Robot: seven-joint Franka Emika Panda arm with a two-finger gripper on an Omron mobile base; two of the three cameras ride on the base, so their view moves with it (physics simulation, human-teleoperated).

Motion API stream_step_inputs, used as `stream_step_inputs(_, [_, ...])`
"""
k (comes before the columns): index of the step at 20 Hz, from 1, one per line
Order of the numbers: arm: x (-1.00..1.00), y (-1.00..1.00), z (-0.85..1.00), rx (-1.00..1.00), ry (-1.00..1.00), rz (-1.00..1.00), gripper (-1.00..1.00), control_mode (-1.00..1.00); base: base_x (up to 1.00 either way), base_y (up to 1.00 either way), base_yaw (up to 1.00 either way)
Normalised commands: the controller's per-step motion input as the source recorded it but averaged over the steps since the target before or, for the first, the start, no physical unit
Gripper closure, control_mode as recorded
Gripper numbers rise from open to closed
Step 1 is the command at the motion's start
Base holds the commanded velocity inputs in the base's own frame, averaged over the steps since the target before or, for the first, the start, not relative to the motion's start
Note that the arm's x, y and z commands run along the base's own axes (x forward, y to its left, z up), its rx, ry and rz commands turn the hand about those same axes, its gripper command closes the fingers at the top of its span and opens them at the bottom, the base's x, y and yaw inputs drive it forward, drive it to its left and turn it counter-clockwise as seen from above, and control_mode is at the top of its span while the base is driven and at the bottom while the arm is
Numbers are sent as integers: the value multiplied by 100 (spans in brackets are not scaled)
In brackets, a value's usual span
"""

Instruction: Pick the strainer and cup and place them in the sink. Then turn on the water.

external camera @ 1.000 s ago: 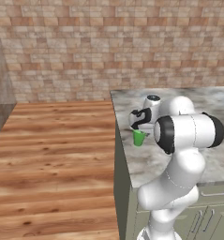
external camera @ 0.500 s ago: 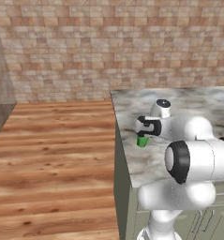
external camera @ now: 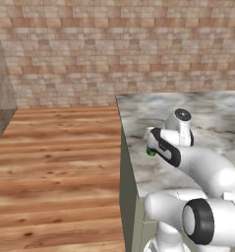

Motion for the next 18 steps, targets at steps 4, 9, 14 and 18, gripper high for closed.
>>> stream_step_inputs(4, [-27,0,70,0,0,8,100,-100,0,0,0])
stream_step_inputs(9, [-17,0,76,0,2,7,100,-100,0,0,0])
stream_step_inputs(14, [-15,0,70,-3,9,7,100,-100,0,0,0])
stream_step_inputs(18, [-13,4,35,-6,9,5,100,-100,0,0,0])
